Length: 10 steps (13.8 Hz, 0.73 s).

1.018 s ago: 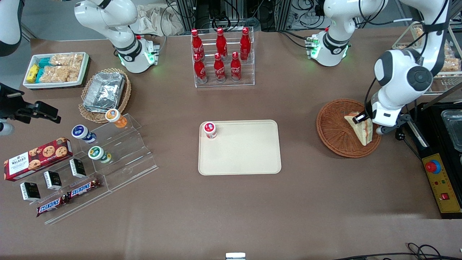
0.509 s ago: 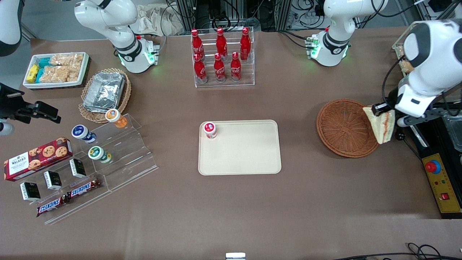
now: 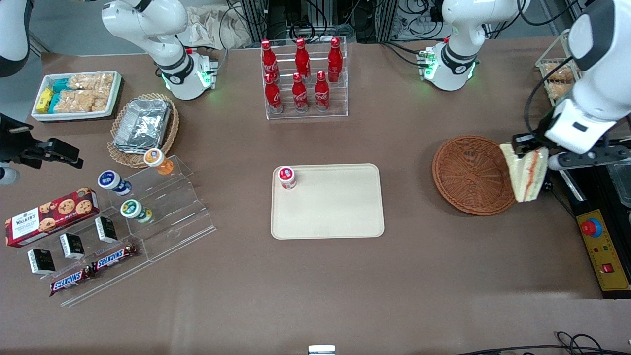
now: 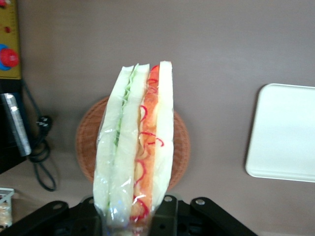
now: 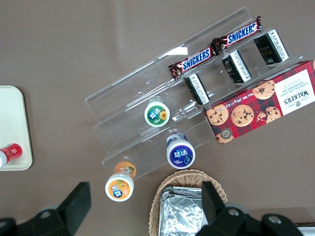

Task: Place sandwich from basket to tray
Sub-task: 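Lift the sandwich up out of the basket with the left gripper, then carry the sandwich over the cream tray with the left gripper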

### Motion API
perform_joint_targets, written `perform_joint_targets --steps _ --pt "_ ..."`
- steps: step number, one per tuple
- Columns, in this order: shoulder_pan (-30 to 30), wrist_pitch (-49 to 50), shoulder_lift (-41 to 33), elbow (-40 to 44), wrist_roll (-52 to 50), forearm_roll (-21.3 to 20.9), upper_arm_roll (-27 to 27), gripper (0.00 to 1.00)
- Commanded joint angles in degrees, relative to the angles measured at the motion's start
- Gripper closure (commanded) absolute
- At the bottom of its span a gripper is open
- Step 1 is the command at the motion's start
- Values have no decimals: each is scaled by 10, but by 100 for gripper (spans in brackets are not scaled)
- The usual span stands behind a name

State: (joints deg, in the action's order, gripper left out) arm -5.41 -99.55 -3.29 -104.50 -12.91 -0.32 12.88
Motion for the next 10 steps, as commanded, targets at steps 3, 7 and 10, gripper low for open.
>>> perform_joint_targets --steps 3,7,10 --pt "2 18 40 29 -75 1 99 69" --pt "3 -1 85 43 -190 -6 185 67" --pt "14 -44 120 40 -278 -12 225 67"
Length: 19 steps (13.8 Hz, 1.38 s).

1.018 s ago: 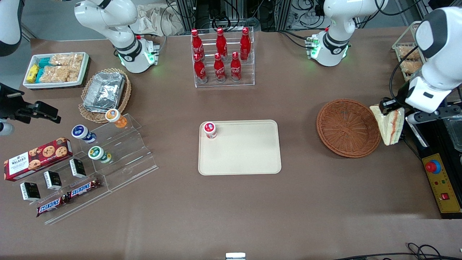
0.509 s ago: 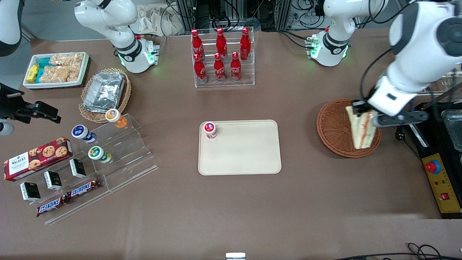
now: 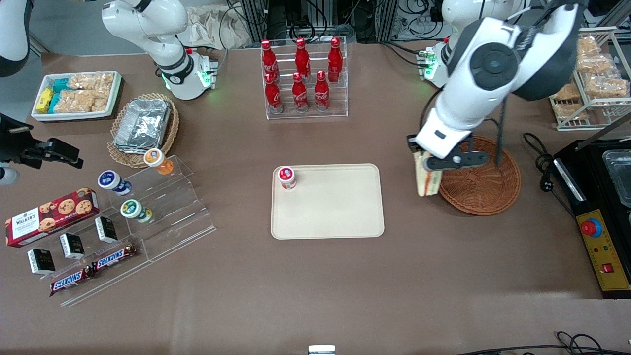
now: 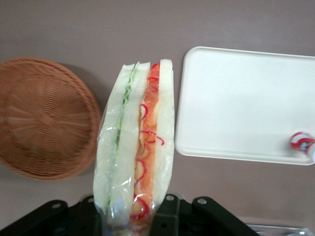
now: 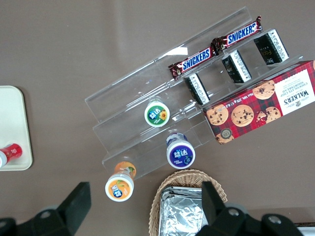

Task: Place sandwich from basket to tray
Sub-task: 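Carry the sandwich over the cream tray with the left gripper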

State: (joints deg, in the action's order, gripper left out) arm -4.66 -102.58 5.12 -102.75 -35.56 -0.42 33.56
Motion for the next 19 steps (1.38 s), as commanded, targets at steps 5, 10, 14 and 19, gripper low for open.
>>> perform_joint_targets --steps 5,10,14,19 --pt "76 -90 123 23 -137 -83 19 67" --pt "102 -139 208 24 -137 -140 19 67" --pt "113 -168 263 23 -159 -185 16 67" --pt "120 -189 321 22 -217 -249 15 67"
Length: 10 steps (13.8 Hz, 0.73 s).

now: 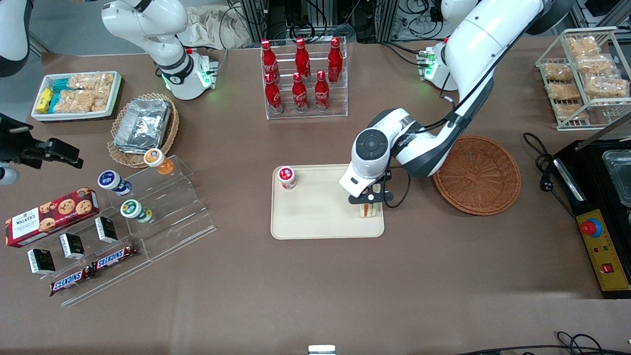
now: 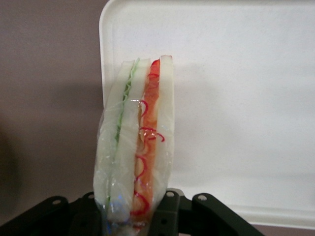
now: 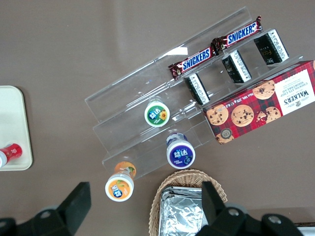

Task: Place sandwich from basket to tray
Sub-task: 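Carry the sandwich over the cream tray with the left gripper, then lower the sandwich onto the tray and open the left gripper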

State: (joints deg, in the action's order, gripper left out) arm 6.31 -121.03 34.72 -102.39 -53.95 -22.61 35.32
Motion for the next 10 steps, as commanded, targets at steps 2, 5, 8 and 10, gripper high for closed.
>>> perform_joint_targets --steps 2,5,8,10 --pt "11 -13 31 18 -33 -27 -3 66" --pt "11 -15 39 18 -32 -28 -4 40" --pt "10 -14 35 18 -31 -27 -5 0" --pt "7 -8 25 22 -31 -24 -3 0"
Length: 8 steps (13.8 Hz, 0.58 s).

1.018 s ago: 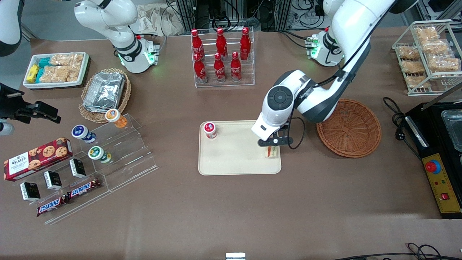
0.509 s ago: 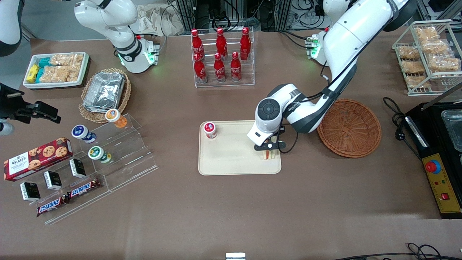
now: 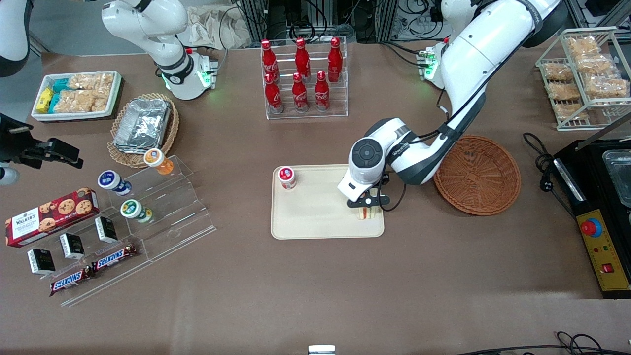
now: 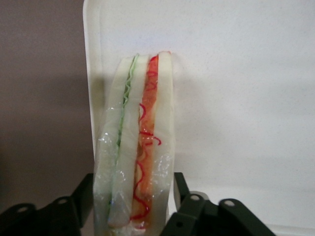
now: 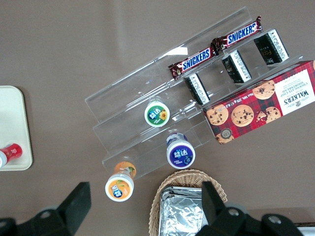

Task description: Place sandwich from basket to tray

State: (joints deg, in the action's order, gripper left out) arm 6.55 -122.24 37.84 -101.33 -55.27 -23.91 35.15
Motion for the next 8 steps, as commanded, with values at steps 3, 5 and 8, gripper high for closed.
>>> perform_joint_targets --steps 3,5,8 --pt "6 35 -57 13 -13 -3 3 0" --pt "2 65 -88 14 -6 15 4 0" --pt "-17 106 -147 17 51 75 4 0"
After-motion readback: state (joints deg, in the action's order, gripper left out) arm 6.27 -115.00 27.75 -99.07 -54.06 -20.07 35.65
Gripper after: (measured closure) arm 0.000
